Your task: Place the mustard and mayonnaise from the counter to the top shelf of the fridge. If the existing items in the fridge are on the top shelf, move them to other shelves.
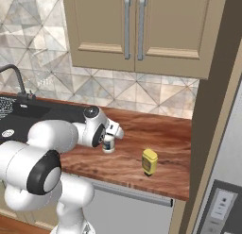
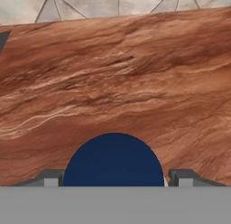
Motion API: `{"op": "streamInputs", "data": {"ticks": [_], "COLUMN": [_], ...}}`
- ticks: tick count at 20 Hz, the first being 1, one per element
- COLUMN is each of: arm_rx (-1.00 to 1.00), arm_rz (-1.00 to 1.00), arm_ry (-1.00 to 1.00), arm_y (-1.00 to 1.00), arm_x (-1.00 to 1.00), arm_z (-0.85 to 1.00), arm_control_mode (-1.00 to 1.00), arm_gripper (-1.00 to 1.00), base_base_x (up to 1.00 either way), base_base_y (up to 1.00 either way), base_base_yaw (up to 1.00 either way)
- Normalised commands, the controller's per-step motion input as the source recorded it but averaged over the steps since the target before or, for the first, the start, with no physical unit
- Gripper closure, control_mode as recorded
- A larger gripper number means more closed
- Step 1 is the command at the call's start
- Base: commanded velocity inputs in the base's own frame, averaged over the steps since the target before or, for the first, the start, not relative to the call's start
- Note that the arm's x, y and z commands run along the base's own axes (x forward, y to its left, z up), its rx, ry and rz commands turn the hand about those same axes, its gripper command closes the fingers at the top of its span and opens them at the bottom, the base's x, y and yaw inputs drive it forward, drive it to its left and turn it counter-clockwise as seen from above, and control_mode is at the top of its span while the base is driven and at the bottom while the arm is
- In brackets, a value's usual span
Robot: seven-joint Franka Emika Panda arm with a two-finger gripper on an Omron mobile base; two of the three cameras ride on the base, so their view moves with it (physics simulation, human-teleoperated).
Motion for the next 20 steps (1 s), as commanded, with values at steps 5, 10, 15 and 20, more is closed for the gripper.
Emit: {"op": "streamInputs", "data": {"ticks": [5,10,15,20], "arm_rx": [0.00,0.00,0.01,0.00], "arm_rz": [0.00,0.00,0.00,0.00], "arm_ry": [0.00,-0.11,-0.05,0.00], "arm_y": [0.00,0.03,0.11,0.14], "arm_x": [-0.33,-0.94,-1.00,-1.00], "arm_z": [0.12,0.81,1.00,1.00], "arm_control_mode": [-1.00,-1.00,-1.00,-1.00], "arm_gripper": [1.00,1.00,1.00,1.00], "base_base_x": [0.00,0.00,0.00,0.00], "base_base_y": [0.00,0.00,0.00,0.00], "base_base_yaw": [0.00,0.00,0.00,0.00]}}
